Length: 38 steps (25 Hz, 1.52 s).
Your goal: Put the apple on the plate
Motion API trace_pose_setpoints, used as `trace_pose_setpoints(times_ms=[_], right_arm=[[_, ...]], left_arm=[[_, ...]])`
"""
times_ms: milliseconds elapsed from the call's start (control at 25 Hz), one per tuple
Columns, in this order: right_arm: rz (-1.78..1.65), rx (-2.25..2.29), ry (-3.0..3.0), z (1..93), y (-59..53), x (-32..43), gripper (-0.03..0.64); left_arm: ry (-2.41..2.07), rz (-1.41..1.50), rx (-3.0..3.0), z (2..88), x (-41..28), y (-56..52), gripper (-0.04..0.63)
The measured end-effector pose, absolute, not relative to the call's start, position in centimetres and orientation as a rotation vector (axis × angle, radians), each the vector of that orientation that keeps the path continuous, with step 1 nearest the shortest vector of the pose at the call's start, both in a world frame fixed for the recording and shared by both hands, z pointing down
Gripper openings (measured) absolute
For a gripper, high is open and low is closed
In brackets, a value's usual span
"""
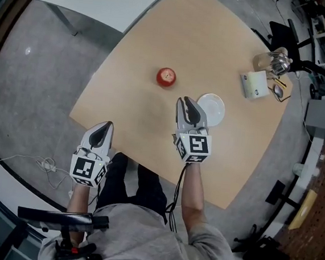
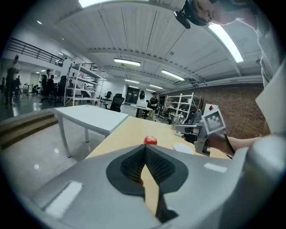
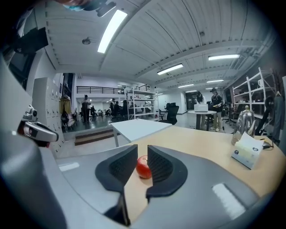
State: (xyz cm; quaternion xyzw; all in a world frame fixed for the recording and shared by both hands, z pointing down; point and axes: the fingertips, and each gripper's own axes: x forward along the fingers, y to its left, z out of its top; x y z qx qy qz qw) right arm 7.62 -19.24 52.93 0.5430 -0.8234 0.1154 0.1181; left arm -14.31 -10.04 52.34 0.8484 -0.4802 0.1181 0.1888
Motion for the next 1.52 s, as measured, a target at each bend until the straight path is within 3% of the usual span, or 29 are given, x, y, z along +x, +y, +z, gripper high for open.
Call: trace_pose_setpoints(times_ms=[1120, 1320, 1520], right_arm=[[0.403, 1.348, -2.298, 65.8, -27.5, 3.6, 0.390], [0.415, 1.347, -2.284, 66.8, -28.1, 3.2, 0.395], [0.423, 1.366, -2.268, 67.1, -28.2, 3.7, 0.356]], left_arm=[[-1.424, 0.365, 2.216, 56.0, -16.3, -9.2, 0.020], [-1.437, 0.370, 2.194, 56.4, -16.7, -9.2, 0.020], [-1.447, 0.360, 2.183, 56.6, -16.8, -9.5, 0.020]])
